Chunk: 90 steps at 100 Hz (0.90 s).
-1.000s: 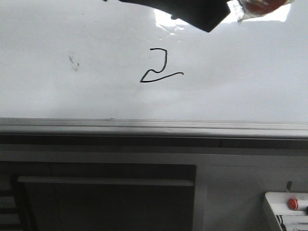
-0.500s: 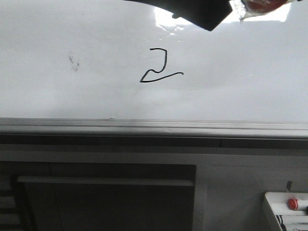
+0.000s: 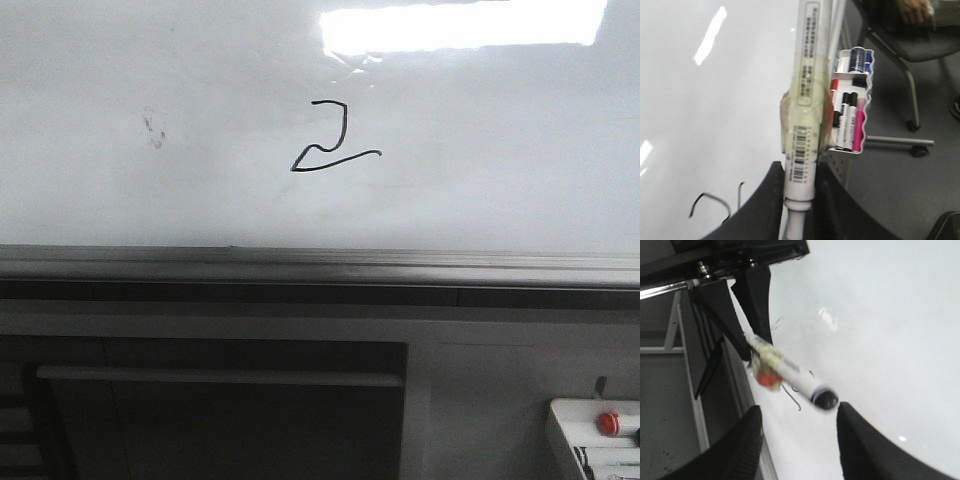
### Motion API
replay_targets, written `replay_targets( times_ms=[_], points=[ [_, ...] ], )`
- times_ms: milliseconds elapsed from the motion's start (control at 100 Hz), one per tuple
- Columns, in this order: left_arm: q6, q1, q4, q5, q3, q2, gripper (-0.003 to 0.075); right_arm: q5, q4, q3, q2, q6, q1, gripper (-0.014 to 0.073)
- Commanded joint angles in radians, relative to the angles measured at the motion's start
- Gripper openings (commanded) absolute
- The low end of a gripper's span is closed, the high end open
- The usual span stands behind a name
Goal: Write number 2 on whiteboard
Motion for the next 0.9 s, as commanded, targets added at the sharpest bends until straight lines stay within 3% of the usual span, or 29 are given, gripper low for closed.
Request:
replay_targets(
  times_ms=[0, 130, 250, 390, 530, 890],
  points=[
    [-0.055, 0.065, -0.039, -0.069, 0.02, -0.096, -0.0018, -0.073, -0.029, -0.026, -0.064, 0.124, -0.008, 0.0302],
    [-0.141, 0.206, -0.041, -0.175, 0.152, -0.232, -0.0018, -0.069, -0.152, -0.023, -0.133, 0.445, -0.008, 0.0302],
    [-0.243, 0.349, -0.049, -0.341, 0.288, -0.344, -0.0018, -0.059, -0.184, 0.001, -0.157, 0.61, -0.008, 0.0302],
    [-0.278, 0.487, -0.149, -0.487, 0.421, -0.415, -0.0018, -0.038, -0.184, 0.052, -0.159, 0.633, -0.008, 0.0302],
    [-0.278, 0.567, -0.221, -0.534, 0.491, -0.413, -0.0018, -0.038, -0.184, 0.1, -0.159, 0.633, -0.008, 0.0302],
    [-0.278, 0.58, -0.241, -0.592, 0.504, -0.242, -0.0018, -0.035, -0.184, 0.115, -0.159, 0.633, -0.008, 0.0302]
  ],
)
